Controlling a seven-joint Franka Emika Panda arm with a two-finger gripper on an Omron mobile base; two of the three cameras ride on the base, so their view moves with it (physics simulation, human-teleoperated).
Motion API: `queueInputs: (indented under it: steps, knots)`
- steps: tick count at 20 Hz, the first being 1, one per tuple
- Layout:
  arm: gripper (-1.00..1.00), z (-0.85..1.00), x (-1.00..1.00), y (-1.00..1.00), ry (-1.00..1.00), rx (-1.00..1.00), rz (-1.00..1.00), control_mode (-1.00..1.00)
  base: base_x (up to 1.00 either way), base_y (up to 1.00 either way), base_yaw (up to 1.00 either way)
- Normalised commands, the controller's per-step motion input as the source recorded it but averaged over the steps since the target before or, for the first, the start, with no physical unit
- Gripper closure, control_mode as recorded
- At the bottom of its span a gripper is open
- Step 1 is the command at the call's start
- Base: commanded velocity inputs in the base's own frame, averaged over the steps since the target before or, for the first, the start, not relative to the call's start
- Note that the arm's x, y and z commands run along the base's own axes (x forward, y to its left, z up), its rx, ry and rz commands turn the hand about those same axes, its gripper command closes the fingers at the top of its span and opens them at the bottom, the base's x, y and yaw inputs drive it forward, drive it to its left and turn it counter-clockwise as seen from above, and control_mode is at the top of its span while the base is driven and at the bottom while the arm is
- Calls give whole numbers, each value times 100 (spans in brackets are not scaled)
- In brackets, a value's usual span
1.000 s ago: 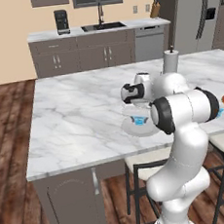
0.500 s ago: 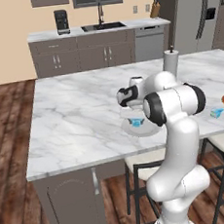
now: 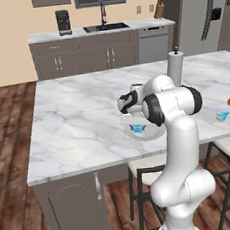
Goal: Place two yogurt containers on each plate.
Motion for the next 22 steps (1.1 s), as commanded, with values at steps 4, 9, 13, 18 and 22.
queueInputs:
  steps: [4,9,13,18,22]
  knots:
    - [100,-26,23,3,0,0,0,-100,0,0,0]
    - [-100,-14,9,11,0,0,-1,-100,0,0,0]
    - [-100,3,0,0,0,0,0,-100,0,0,0]
    - [-100,25,-11,0,1,0,0,-100,0,0,0]
    - [-100,41,-11,-10,0,0,0,-100,0,0,0]
